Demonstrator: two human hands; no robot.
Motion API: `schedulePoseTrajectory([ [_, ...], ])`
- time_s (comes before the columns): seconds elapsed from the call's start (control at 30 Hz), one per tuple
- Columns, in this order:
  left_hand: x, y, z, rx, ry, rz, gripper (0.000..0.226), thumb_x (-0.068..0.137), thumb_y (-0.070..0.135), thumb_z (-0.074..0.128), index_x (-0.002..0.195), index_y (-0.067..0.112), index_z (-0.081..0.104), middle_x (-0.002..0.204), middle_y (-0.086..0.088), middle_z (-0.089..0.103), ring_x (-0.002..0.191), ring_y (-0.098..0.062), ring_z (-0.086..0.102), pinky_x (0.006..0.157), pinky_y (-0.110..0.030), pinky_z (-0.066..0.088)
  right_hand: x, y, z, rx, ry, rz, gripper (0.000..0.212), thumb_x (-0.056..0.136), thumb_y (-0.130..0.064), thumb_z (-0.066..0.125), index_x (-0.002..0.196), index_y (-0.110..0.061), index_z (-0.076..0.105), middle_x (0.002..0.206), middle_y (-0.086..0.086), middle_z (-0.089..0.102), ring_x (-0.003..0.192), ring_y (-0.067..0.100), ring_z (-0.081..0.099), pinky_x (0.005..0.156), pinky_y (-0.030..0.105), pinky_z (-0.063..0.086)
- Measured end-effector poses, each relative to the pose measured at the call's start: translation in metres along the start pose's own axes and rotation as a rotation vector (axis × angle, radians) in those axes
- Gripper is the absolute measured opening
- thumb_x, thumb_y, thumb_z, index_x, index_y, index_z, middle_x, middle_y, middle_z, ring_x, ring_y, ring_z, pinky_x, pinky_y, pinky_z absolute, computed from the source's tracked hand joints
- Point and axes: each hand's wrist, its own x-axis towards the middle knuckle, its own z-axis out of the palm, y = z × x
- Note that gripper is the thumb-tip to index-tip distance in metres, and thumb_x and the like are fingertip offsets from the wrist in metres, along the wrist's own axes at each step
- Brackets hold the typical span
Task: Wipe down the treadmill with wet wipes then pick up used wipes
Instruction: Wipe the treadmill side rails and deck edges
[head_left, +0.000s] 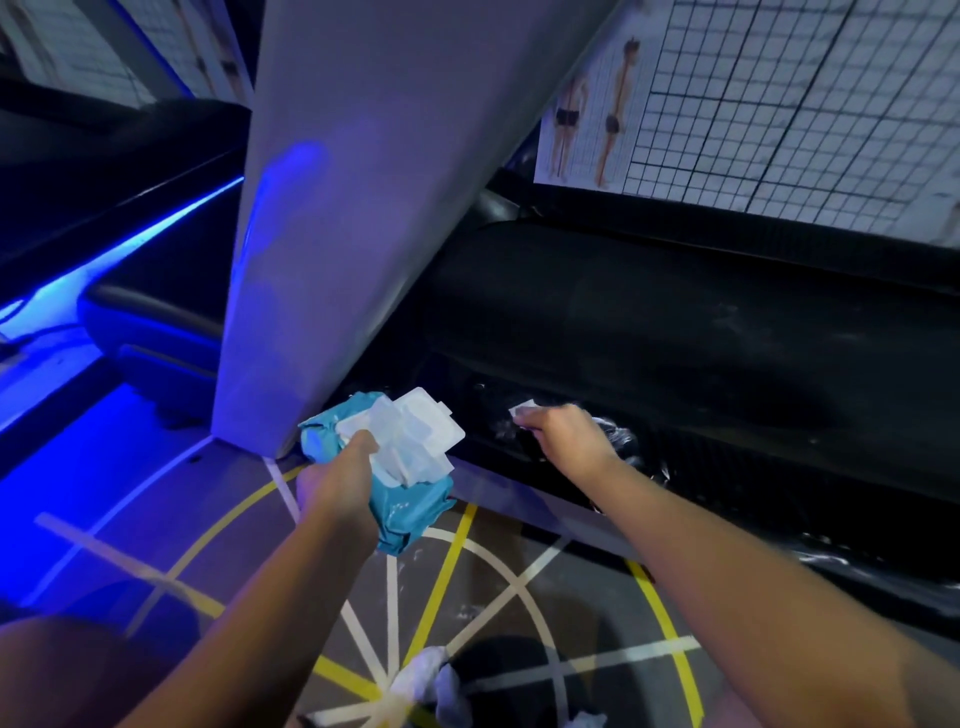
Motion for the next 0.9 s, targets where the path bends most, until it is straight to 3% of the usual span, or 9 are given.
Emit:
schedulePoseTrajectory([
  [0.1, 0.002, 0.001, 0.003, -0.012, -0.022, -0.021, 0.008, 0.098, 0.007, 0.061, 0.106, 0.010, 0.062, 0.100, -0.017, 0.071, 0.086, -0.038, 0.069, 0.087, -0.056, 0.056, -0.006, 0.023, -0.010, -0.011, 0.052, 0.106, 0.035, 0.091, -0.014, 0.062, 0.115, -0.038, 0.071, 0.109, 0.002, 0.076, 0.100, 0.029, 0.072, 0.086, 0.040, 0.058],
  [0.2, 0.019, -0.007, 0.004, -0.047, -0.012, -0.018, 0.034, 0.085, 0.013, 0.072, 0.119, 0.012, 0.067, 0.109, -0.017, 0.075, 0.089, -0.043, 0.074, 0.083, -0.068, 0.057, -0.024, 0.023, -0.035, -0.103, 0.037, 0.172, 0.033, 0.098, -0.020, 0.056, 0.119, -0.041, 0.071, 0.108, 0.002, 0.076, 0.098, 0.030, 0.071, 0.082, 0.039, 0.057],
  [0.3, 0.042, -0.021, 0.005, -0.055, -0.040, -0.029, 0.052, 0.069, 0.021, 0.075, 0.119, 0.013, 0.069, 0.106, -0.017, 0.077, 0.086, -0.045, 0.075, 0.079, -0.070, 0.056, -0.038, 0.024, -0.049, -0.162, 0.024, 0.203, 0.032, 0.099, -0.024, 0.053, 0.121, -0.039, 0.071, 0.110, 0.003, 0.075, 0.102, 0.030, 0.068, 0.084, 0.038, 0.054],
  [0.37, 0.034, -0.021, 0.012, -0.064, -0.045, -0.015, 0.047, 0.073, 0.019, 0.074, 0.119, 0.010, 0.070, 0.104, -0.018, 0.077, 0.085, -0.043, 0.076, 0.078, -0.070, 0.057, -0.044, 0.024, -0.053, -0.153, 0.012, 0.218, 0.029, 0.097, -0.026, 0.056, 0.118, -0.035, 0.073, 0.111, 0.001, 0.075, 0.104, 0.028, 0.068, 0.087, 0.037, 0.054],
  [0.5, 0.023, -0.021, 0.021, -0.036, -0.049, 0.012, 0.034, 0.084, 0.013, 0.070, 0.118, 0.008, 0.069, 0.102, -0.018, 0.077, 0.084, -0.041, 0.076, 0.077, -0.069, 0.058, -0.049, 0.013, -0.051, -0.033, -0.045, 0.107, 0.019, 0.091, -0.025, 0.062, 0.100, -0.029, 0.078, 0.092, -0.002, 0.077, 0.090, 0.021, 0.072, 0.082, 0.033, 0.056],
  [0.6, 0.028, -0.024, 0.021, -0.034, -0.073, -0.002, 0.045, 0.074, 0.021, 0.073, 0.119, 0.013, 0.069, 0.102, -0.017, 0.078, 0.084, -0.043, 0.076, 0.077, -0.069, 0.058, -0.043, 0.005, -0.045, 0.056, -0.094, -0.010, 0.022, 0.096, -0.028, 0.067, 0.115, -0.030, 0.076, 0.109, -0.007, 0.076, 0.101, 0.012, 0.071, 0.094, 0.029, 0.054],
  [0.7, 0.035, -0.026, 0.015, -0.007, -0.054, -0.046, 0.055, 0.066, 0.026, 0.075, 0.119, 0.015, 0.069, 0.102, -0.016, 0.078, 0.084, -0.045, 0.076, 0.078, -0.071, 0.056, -0.022, 0.003, -0.039, 0.056, -0.079, -0.021, 0.029, 0.100, -0.025, 0.061, 0.127, -0.029, 0.070, 0.122, -0.005, 0.073, 0.111, 0.013, 0.068, 0.098, 0.026, 0.051],
  [0.8, 0.027, -0.019, 0.011, 0.018, 0.041, -0.018, 0.036, 0.080, 0.021, 0.077, 0.114, 0.014, 0.066, 0.102, -0.016, 0.076, 0.085, -0.043, 0.075, 0.080, -0.067, 0.058, -0.003, 0.014, -0.034, 0.003, -0.064, 0.038, 0.032, 0.103, -0.026, 0.054, 0.132, -0.031, 0.067, 0.129, -0.005, 0.069, 0.117, 0.018, 0.066, 0.100, 0.029, 0.050],
  [0.9, 0.021, -0.017, 0.011, 0.056, 0.051, -0.002, 0.023, 0.092, 0.013, 0.070, 0.114, 0.010, 0.062, 0.098, -0.016, 0.072, 0.082, -0.038, 0.072, 0.079, -0.054, 0.059, 0.000, 0.028, -0.038, -0.044, -0.057, 0.143, 0.034, 0.103, -0.023, 0.051, 0.132, -0.032, 0.066, 0.128, 0.001, 0.069, 0.116, 0.027, 0.065, 0.097, 0.033, 0.051],
])
